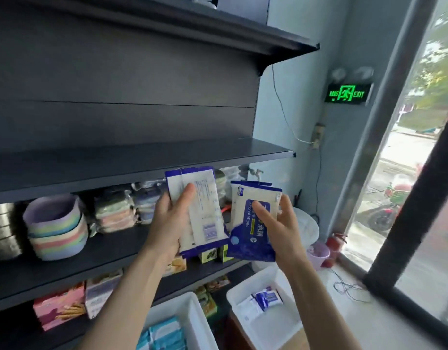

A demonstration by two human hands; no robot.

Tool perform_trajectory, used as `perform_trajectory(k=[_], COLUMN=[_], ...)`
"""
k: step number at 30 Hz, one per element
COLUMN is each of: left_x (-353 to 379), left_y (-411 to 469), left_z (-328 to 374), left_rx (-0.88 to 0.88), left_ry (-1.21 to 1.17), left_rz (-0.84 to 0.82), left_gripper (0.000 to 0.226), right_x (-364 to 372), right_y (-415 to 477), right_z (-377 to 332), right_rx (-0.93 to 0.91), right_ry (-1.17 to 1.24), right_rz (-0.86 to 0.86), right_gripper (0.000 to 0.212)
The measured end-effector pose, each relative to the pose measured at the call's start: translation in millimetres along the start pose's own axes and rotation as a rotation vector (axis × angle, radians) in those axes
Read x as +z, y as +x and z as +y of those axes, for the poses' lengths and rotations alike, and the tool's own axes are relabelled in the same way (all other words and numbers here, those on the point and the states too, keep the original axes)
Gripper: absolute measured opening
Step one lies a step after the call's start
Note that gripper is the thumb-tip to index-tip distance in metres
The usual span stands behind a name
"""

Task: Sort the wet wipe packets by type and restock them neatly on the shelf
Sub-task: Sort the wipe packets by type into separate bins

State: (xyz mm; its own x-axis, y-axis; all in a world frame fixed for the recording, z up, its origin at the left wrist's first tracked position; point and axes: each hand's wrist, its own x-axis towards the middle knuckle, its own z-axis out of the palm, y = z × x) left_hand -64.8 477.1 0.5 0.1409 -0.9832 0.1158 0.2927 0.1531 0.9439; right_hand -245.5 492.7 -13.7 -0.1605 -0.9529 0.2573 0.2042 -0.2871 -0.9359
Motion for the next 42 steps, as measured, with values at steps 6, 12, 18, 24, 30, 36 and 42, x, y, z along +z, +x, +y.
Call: perform_trajectory(k=[6, 12, 18, 24, 30, 36, 42], left_x=[96, 197, 257, 295, 306, 277, 228], left_y=[68, 125, 173, 203, 200, 186, 187], left_z=[-67, -146, -230, -330, -433, -532, -654], left_rx=[-0.106, -0.223, -0.285, -0.473, -0.697, -0.787, -0.931], left_ry=[-0.076, -0.03, 0.032, 0.07, 0.089, 0.254, 0.524], left_rz=[0.058, -0.065, 0.028, 0.185, 0.414, 0.407, 0.332], left_gripper=[0.027, 0.047, 0.048, 0.069, 0.025, 0.04, 0.054], right_x=[-93, -195, -277, -348, -400, -425, -447], right_y=[84, 170, 238, 307, 340, 332, 318], right_z=[10, 50, 106, 182, 275, 378, 509], right_rx=[-0.112, 0.026, 0.25, 0.537, 0.82, 0.851, 0.841], right_ry=[-0.045, -0.18, -0.173, -0.19, -0.308, -0.493, -0.789], right_rz=[0.088, 0.169, 0.114, -0.105, -0.28, -0.485, -0.675], right_gripper=[0.032, 0.011, 0.02, 0.009, 0.029, 0.025, 0.043])
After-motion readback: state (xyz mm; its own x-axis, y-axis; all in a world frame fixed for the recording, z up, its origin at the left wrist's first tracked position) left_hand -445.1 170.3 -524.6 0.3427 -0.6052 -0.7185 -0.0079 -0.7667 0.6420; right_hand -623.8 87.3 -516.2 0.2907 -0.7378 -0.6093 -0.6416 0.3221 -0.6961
